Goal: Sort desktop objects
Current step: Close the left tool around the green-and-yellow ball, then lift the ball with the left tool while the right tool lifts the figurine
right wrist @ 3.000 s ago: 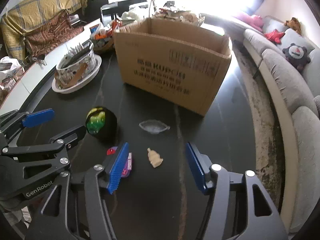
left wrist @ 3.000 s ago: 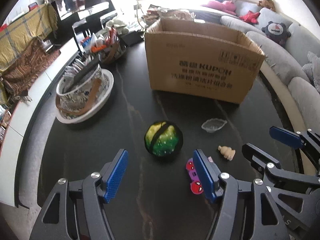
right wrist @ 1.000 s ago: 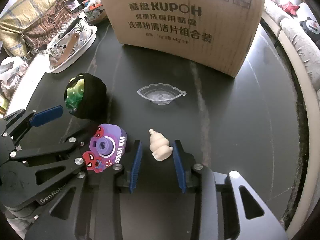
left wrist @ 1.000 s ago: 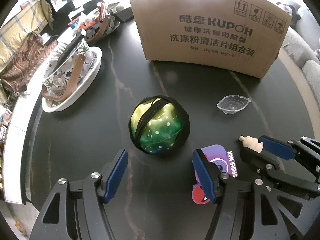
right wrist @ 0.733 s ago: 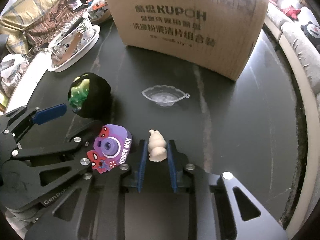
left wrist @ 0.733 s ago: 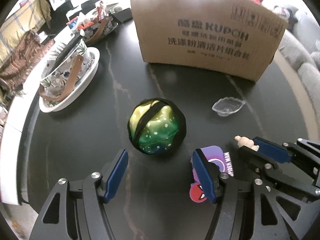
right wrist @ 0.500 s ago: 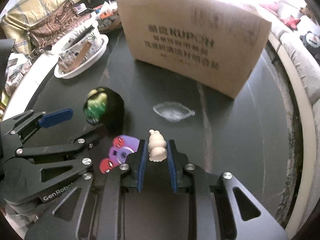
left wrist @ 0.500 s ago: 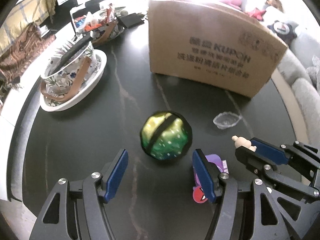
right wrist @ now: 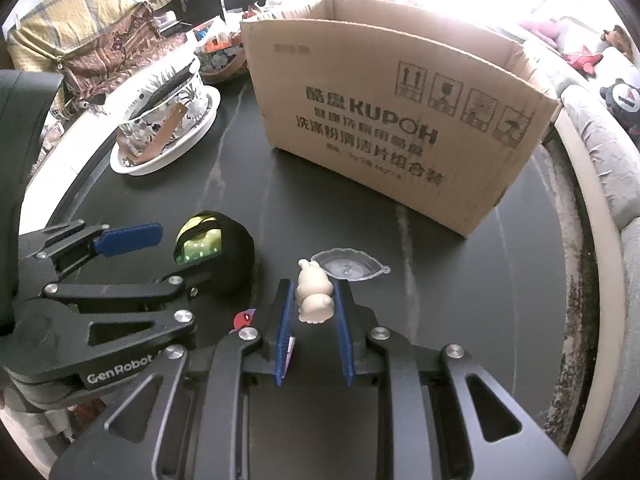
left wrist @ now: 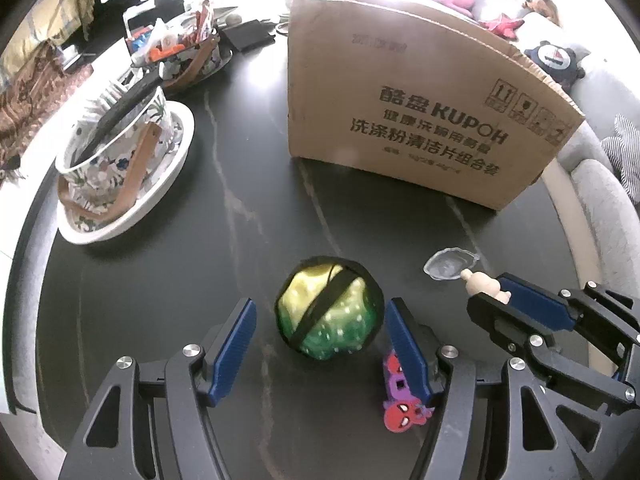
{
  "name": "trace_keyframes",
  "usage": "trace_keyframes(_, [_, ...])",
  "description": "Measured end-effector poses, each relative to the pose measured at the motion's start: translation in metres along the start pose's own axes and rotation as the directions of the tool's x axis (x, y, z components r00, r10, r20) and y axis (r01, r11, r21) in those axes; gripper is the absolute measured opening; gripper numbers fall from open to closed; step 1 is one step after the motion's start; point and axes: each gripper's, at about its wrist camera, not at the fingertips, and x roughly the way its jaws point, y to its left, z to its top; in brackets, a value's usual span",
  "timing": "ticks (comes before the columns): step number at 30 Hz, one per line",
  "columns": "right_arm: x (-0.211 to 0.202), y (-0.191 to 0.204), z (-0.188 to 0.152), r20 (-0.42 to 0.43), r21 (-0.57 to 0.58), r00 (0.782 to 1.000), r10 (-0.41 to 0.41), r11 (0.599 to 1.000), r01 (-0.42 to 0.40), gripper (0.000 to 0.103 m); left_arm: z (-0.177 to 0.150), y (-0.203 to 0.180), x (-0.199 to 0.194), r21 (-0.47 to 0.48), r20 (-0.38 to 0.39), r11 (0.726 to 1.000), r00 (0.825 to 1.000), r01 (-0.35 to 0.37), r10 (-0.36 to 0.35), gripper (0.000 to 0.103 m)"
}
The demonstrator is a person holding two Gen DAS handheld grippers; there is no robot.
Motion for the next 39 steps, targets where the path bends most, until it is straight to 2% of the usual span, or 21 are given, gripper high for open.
trace_keyframes(7, [0.008, -0.005, 0.005, -0.008, 0.006, 1.0, 0.003, 1.0, -0.003, 0.018, 0.008, 0.006, 0.011, -0.022, -0.017, 0.998, 0.998, 0.062, -0.062, 0.065])
trace_keyframes(12, [0.011, -0.01, 0.01, -0.011, 0.012, 1.0, 0.001, 1.0, 0.0, 0.018, 0.013, 0.009, 0.023, -0.068, -0.047, 0.992, 0.992, 0.11, -0.113, 0.071])
trace_keyframes(18, [0.016, -0.017, 0.012, -0.016, 0.028, 1.0, -0.008, 1.0, 0.008, 0.018, 0.013, 0.007, 0.031, -0.088, -0.039, 0.986, 0.989, 0.141, -0.145, 0.07])
trace_keyframes(19, [0.017, -0.019, 0.012, -0.018, 0.033, 1.0, -0.005, 0.999, 0.006, 0.018, 0.013, 0.006, 0.031, -0.091, -0.034, 0.986, 0.989, 0.141, -0.144, 0.069])
trace_keyframes(20, [0.018, -0.02, 0.012, -0.02, 0.037, 1.0, -0.003, 0.999, 0.003, 0.018, 0.013, 0.005, 0.031, -0.088, -0.026, 0.986, 0.989, 0.145, -0.147, 0.064])
trace_keyframes(22, [0.019, -0.022, 0.012, -0.022, 0.043, 1.0, -0.003, 0.999, 0.004, 0.018, 0.013, 0.0, 0.03, -0.067, -0.024, 0.987, 0.989, 0.143, -0.145, 0.061])
trace_keyframes(30, [0.022, -0.023, 0.01, -0.031, 0.053, 0.999, -0.017, 0.998, 0.018, 0.018, 0.011, -0.015, 0.023, -0.002, -0.01, 1.0, 1.0, 0.026, -0.026, 0.06])
trace_keyframes(39, [0.014, -0.02, 0.009, -0.008, 0.051, 1.0, -0.006, 0.999, 0.006, 0.018, 0.011, -0.016, 0.002, 0.037, 0.021, 0.999, 1.0, 0.002, -0.003, 0.06])
